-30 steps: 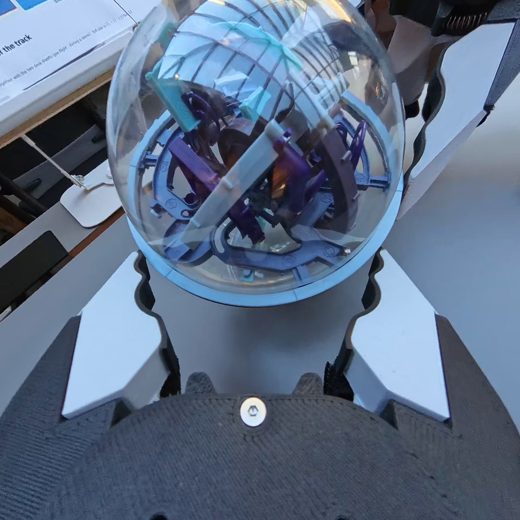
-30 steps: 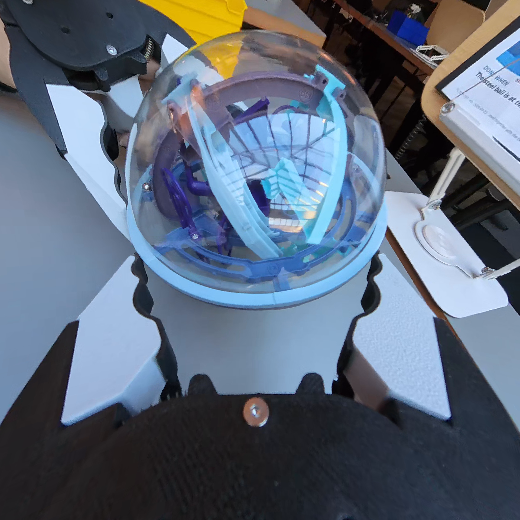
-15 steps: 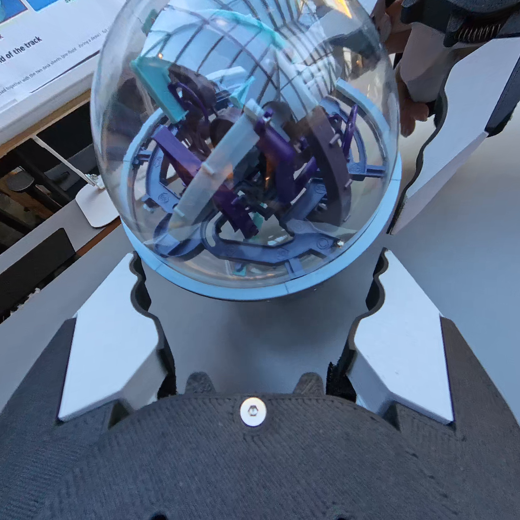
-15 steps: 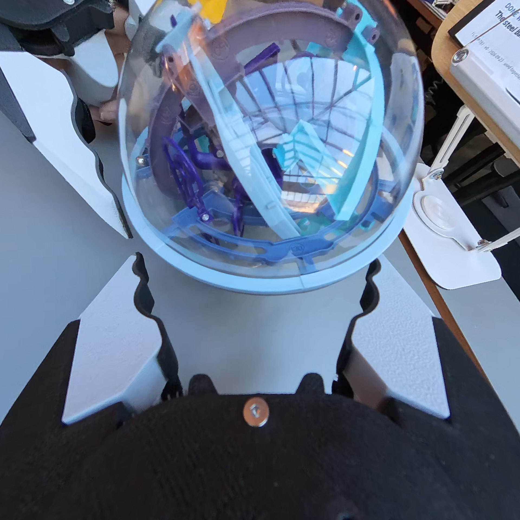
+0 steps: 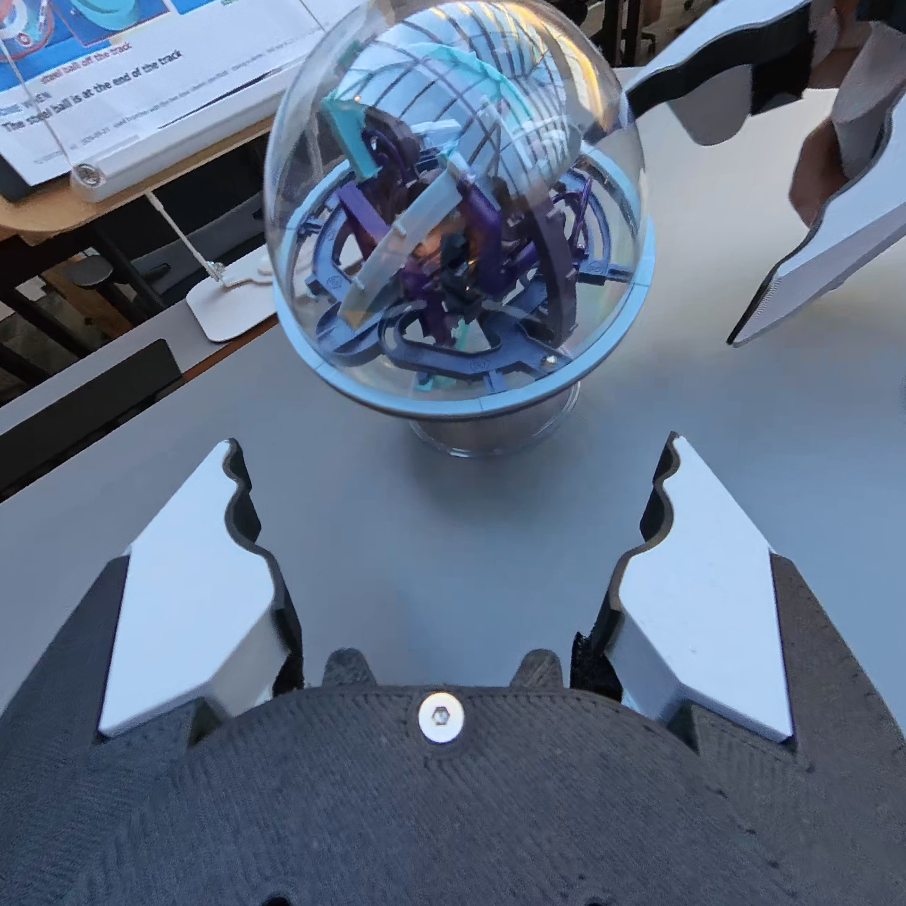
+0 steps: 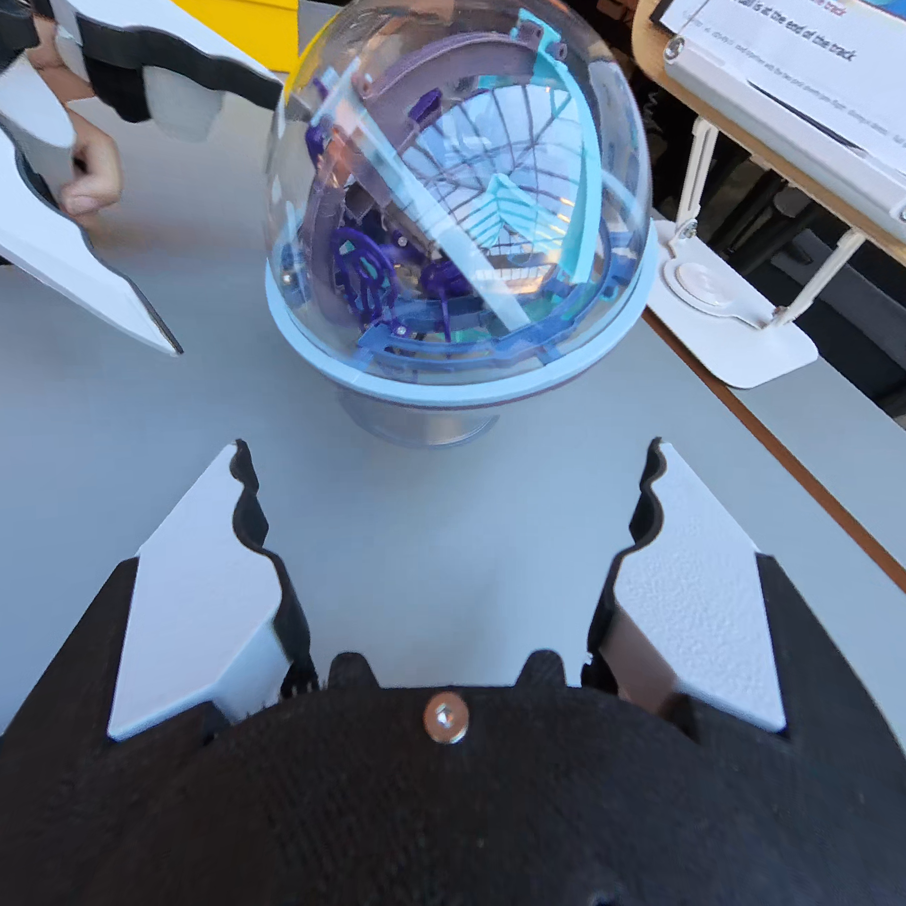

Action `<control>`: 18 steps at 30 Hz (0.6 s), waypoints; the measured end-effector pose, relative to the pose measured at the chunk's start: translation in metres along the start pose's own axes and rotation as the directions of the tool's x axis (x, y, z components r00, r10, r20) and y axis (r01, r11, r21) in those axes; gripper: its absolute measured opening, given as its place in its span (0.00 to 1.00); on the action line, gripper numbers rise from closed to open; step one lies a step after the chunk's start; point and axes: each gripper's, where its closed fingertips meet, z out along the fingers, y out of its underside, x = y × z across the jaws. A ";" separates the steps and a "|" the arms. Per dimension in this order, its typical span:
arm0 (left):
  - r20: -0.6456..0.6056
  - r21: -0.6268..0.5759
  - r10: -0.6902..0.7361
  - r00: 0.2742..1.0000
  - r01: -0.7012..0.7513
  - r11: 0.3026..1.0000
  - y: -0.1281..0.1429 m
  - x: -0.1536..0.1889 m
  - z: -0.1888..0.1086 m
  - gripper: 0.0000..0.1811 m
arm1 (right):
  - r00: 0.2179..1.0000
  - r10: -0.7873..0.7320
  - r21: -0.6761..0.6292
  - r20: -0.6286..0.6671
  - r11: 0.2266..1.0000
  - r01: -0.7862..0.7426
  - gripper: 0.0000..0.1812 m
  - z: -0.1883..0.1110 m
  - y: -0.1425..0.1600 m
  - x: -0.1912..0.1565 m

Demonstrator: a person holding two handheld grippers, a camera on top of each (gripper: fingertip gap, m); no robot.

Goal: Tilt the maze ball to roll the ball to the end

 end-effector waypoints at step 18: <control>0.410 -0.282 -0.355 0.840 0.487 0.827 0.107 -0.037 -0.081 0.87 | 0.615 0.572 -0.073 -0.542 0.697 -0.713 0.85 0.012 0.019 -0.116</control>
